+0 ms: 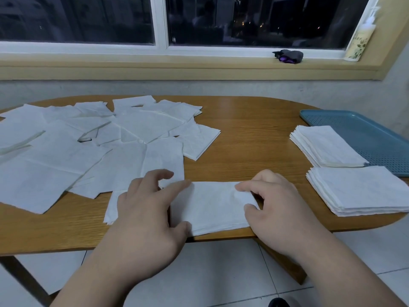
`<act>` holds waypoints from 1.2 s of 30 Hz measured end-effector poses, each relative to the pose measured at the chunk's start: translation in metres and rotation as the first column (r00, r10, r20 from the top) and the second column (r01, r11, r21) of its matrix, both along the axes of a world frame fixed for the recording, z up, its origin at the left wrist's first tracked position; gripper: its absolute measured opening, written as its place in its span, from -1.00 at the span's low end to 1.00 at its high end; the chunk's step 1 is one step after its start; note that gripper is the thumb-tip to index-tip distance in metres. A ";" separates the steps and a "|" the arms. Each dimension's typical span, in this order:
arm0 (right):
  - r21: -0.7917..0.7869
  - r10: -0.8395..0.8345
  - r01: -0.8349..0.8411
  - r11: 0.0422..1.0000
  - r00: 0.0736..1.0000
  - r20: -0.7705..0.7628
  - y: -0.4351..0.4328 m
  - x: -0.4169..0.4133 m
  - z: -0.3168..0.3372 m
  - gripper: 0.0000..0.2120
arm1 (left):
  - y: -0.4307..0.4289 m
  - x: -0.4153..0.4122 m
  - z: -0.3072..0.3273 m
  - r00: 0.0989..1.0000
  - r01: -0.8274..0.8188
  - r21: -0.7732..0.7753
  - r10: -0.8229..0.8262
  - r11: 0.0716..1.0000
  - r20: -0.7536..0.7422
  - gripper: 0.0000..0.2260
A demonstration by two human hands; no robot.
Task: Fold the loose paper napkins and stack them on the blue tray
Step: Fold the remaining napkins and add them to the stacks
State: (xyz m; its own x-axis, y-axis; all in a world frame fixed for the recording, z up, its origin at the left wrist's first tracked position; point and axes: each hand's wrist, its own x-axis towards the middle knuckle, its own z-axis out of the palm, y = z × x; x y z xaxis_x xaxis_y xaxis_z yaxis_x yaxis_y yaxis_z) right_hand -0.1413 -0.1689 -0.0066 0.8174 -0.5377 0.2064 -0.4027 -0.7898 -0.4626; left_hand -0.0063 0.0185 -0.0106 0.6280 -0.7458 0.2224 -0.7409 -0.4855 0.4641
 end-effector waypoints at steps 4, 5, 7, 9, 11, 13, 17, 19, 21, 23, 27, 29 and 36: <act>-0.075 0.018 -0.018 0.997 1.000 0.004 0.000 -0.002 -0.002 -0.62 | 0.002 -0.003 -0.004 0.998 0.029 -0.053 -0.026 0.998 0.064 -0.50; -0.103 0.033 -0.030 0.994 0.999 0.027 0.001 -0.002 -0.004 -0.63 | 0.003 -0.003 -0.006 0.995 0.054 -0.048 -0.050 0.997 0.089 -0.55; -0.158 0.078 -0.065 0.985 0.994 0.077 0.001 -0.003 -0.009 -0.63 | 0.002 -0.001 -0.006 0.988 0.104 -0.038 -0.099 0.994 0.114 -0.65; -0.175 0.129 -0.111 0.978 0.987 0.093 0.000 -0.004 -0.013 -0.61 | 0.001 0.001 -0.008 0.986 0.135 -0.036 -0.131 0.990 0.107 -0.73; -0.183 0.160 -0.141 0.973 0.983 0.092 -0.002 -0.004 -0.015 -0.62 | 0.001 0.004 -0.009 0.984 0.153 -0.037 -0.149 0.988 0.093 -0.76; -0.170 0.156 -0.139 0.976 0.984 0.090 -0.003 -0.003 -0.016 -0.63 | 0.002 0.005 -0.010 0.982 0.164 -0.032 -0.160 0.986 0.095 -0.76; -0.150 0.150 -0.137 0.979 0.986 0.075 -0.003 -0.001 -0.015 -0.63 | 0.005 0.006 -0.012 0.983 0.150 -0.046 -0.144 0.988 0.117 -0.77; -0.145 0.148 -0.139 0.980 0.987 0.054 -0.003 -0.002 -0.015 -0.62 | 0.006 0.007 -0.012 0.986 0.124 -0.050 -0.118 0.991 0.122 -0.76; -0.145 0.150 -0.143 0.979 0.988 0.037 -0.003 -0.002 -0.014 -0.62 | 0.007 0.007 -0.011 0.986 0.111 -0.046 -0.104 0.993 0.131 -0.75; -0.143 0.150 -0.145 0.979 0.988 0.026 -0.004 -0.002 -0.013 -0.61 | 0.006 0.007 -0.011 0.985 0.106 -0.031 -0.100 0.994 0.142 -0.74; -0.103 0.138 -0.134 0.986 0.990 0.032 -0.003 -0.003 -0.011 -0.64 | 0.006 0.006 -0.008 0.989 0.105 -0.010 -0.104 0.994 0.106 -0.69; -0.061 0.120 -0.115 0.991 0.990 0.078 0.000 -0.003 -0.008 -0.64 | 0.009 0.007 -0.005 0.991 0.106 -0.018 -0.104 0.994 0.079 -0.68; 0.004 0.195 -0.196 0.981 0.975 0.110 0.032 0.034 0.026 -0.68 | 0.040 0.027 0.013 0.997 -0.047 -0.115 0.053 0.992 0.048 -0.67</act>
